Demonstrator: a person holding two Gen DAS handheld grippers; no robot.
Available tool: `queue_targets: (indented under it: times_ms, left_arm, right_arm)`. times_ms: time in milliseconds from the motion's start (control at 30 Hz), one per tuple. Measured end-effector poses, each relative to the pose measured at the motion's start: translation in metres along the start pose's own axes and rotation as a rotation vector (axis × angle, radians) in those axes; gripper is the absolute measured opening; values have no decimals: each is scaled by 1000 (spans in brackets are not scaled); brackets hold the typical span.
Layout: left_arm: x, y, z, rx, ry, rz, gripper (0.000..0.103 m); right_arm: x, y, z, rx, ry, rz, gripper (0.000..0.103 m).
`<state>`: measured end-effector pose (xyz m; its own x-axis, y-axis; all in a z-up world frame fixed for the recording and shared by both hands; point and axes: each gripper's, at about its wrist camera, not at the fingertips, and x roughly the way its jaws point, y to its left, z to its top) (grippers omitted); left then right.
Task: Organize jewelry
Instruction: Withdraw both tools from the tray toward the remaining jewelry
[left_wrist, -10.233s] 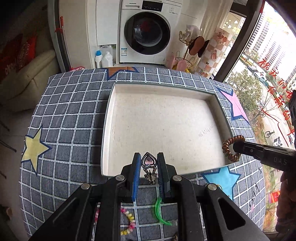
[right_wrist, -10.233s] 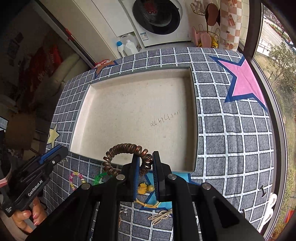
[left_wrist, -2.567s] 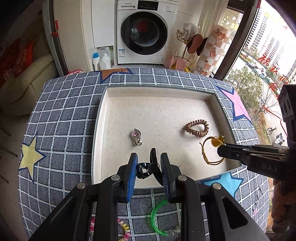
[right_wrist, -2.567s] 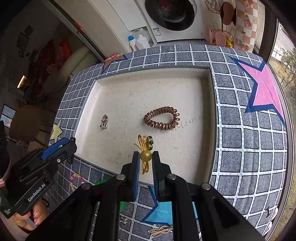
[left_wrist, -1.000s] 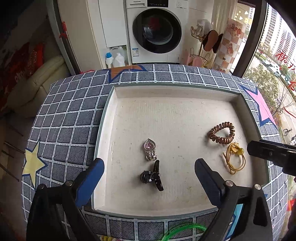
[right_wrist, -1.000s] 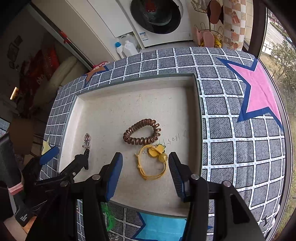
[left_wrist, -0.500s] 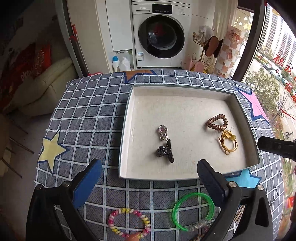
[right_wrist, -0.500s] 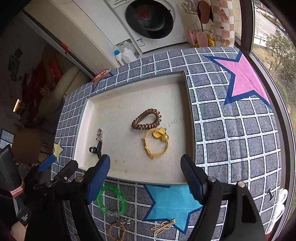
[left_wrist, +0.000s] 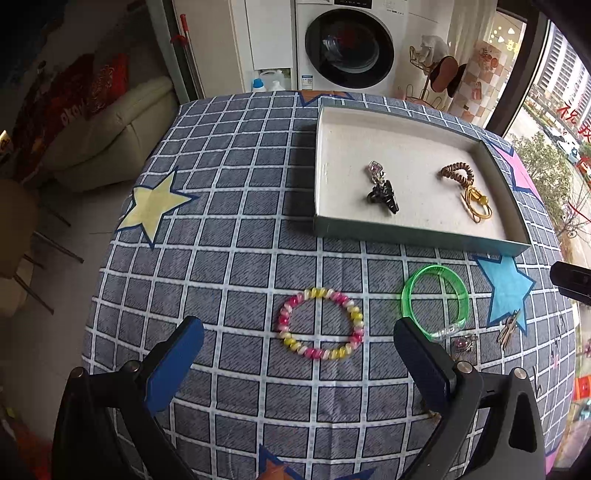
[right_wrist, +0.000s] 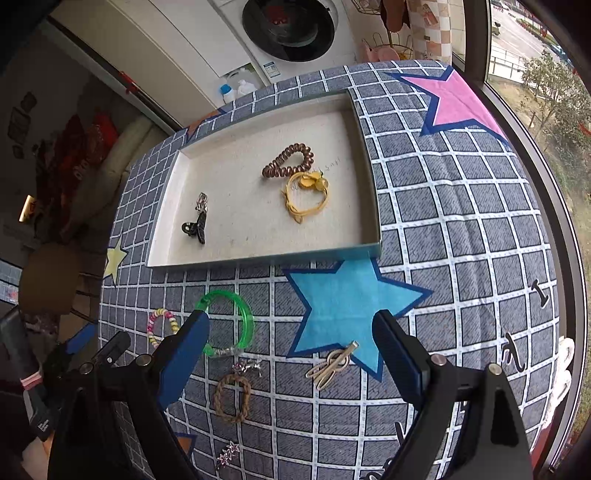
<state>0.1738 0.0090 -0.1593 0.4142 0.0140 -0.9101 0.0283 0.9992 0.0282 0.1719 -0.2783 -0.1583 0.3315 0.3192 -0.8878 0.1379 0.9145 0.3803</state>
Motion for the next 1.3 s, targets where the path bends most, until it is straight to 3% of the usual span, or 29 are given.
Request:
queue_targets:
  times_ms: [400,600,700,1033,1100,1300]
  left_arm:
    - [24,22,-45,-88,155,8,103]
    - [35,42,-41,-234,186,-9,103]
    - [41,44,-36,-257,190,-7,103]
    - [57,21,-13,-102,133,-33,103]
    - [63,18,-8,-55,133,-25,97]
    - [74,14,9,11,112,-47,97]
  right_arm:
    - [15,-14,-71,35,143,-83,92]
    - [18,-28,-80,115,139,-140,92]
    - [19,-30,-76,148,121,-157,92]
    - [30,-34,-54,226,72,-187,92]
    - [33,-35,-48,232,58,-202,91]
    - [51,-33,-34,256,53,-236,65]
